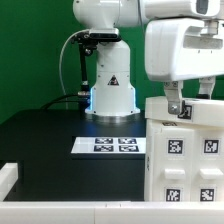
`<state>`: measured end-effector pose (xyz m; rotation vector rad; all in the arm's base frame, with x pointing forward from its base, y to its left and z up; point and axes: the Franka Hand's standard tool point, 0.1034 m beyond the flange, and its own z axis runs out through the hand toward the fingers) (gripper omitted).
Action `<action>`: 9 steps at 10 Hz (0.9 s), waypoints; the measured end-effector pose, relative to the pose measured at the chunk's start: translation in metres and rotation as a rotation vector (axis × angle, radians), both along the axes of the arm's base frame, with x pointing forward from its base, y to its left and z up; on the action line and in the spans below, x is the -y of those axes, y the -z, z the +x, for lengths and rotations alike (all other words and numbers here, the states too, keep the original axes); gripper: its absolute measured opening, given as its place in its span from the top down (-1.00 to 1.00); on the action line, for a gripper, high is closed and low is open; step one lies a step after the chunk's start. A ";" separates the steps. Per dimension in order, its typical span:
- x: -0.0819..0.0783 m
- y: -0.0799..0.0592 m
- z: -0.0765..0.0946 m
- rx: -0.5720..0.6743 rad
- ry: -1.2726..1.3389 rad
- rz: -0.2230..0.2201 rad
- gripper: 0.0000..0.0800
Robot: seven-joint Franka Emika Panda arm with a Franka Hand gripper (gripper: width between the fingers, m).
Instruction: Assemble cabinet
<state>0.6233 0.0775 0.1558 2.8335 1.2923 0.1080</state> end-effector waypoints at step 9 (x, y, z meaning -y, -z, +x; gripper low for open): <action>0.000 0.002 0.003 0.022 0.858 0.080 -0.39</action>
Offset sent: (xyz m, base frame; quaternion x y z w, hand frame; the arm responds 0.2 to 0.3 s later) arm 0.0000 0.0000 0.0000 0.0000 0.0000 0.1938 0.9810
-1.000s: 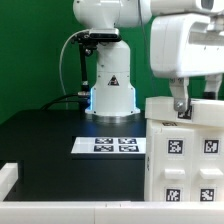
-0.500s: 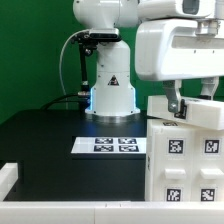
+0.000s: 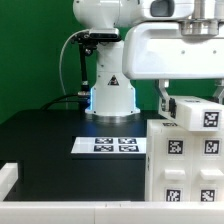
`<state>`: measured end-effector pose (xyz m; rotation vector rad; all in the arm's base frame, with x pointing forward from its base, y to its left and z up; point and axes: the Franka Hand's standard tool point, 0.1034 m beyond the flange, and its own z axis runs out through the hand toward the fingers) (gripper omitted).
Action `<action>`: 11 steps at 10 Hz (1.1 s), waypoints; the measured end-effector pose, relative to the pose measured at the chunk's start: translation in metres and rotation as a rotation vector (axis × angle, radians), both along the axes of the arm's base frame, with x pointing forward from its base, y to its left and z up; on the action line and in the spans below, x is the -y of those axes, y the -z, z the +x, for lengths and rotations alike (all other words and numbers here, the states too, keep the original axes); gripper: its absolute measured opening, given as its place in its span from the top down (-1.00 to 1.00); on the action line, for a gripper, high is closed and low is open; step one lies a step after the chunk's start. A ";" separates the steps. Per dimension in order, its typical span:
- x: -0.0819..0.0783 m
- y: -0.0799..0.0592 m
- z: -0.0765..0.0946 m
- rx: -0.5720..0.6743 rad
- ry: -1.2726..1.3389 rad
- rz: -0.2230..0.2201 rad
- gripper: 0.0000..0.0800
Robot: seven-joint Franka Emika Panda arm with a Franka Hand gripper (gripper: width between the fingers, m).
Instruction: Assemble cabinet
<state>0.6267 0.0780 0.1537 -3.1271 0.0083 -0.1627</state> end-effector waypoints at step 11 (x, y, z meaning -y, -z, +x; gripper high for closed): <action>-0.002 0.001 0.002 -0.016 1.000 0.140 -0.39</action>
Offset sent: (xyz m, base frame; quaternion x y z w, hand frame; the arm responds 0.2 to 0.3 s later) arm 0.0000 0.0000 0.0000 0.0000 0.0000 0.1296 0.9916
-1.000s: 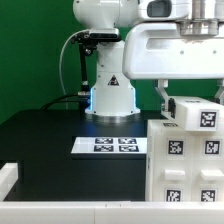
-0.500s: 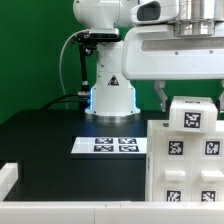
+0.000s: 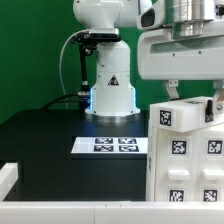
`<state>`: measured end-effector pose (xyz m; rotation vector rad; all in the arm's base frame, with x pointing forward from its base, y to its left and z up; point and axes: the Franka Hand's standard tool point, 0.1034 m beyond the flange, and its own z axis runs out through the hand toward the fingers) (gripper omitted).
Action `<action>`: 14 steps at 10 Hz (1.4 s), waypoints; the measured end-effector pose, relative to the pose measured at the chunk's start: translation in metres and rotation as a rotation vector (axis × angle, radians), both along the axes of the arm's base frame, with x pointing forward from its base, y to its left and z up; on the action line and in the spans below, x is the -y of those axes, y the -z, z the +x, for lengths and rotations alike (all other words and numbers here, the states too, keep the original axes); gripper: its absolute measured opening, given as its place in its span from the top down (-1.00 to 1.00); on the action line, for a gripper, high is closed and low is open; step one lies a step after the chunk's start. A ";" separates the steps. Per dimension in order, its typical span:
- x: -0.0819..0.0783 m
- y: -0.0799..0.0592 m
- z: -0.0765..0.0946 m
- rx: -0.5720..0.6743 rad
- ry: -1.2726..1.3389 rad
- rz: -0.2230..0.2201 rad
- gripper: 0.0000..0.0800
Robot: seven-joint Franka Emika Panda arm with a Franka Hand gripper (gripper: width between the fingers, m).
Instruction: Assemble cabinet
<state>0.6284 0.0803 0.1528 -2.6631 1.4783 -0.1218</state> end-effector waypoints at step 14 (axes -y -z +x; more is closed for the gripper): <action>-0.003 -0.003 -0.002 -0.085 0.825 0.208 -0.82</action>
Offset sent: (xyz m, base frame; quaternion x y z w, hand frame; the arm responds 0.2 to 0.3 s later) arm -0.0211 -0.0138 -0.0050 -0.0391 -0.0265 0.3742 0.9262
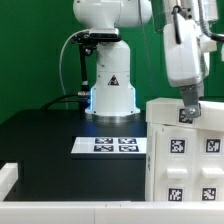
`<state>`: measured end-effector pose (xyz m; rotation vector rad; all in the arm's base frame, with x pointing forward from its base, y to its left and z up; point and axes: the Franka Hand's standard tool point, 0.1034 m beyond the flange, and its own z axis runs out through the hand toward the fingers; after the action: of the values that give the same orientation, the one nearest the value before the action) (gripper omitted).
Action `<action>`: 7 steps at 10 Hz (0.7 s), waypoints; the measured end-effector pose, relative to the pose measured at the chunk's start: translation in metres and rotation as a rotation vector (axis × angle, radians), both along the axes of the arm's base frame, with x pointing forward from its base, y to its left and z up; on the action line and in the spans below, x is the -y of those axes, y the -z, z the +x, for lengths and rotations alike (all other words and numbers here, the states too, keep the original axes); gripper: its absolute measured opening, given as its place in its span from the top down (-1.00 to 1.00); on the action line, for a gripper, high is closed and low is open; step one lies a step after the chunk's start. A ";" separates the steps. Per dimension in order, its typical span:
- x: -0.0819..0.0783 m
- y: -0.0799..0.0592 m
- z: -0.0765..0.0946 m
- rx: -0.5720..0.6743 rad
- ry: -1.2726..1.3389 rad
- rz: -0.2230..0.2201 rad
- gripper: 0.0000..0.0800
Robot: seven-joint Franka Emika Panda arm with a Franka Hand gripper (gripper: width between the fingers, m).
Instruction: Assemble cabinet
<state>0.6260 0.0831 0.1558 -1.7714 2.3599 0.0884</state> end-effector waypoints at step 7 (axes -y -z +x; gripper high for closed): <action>-0.004 -0.020 -0.002 0.035 -0.777 -0.052 -0.99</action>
Offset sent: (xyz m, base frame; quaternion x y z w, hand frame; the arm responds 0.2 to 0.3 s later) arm 0.0000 0.0000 0.0000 0.0000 0.0000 -0.1938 0.9810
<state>0.6239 0.0875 0.1758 -2.5707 1.5276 0.0993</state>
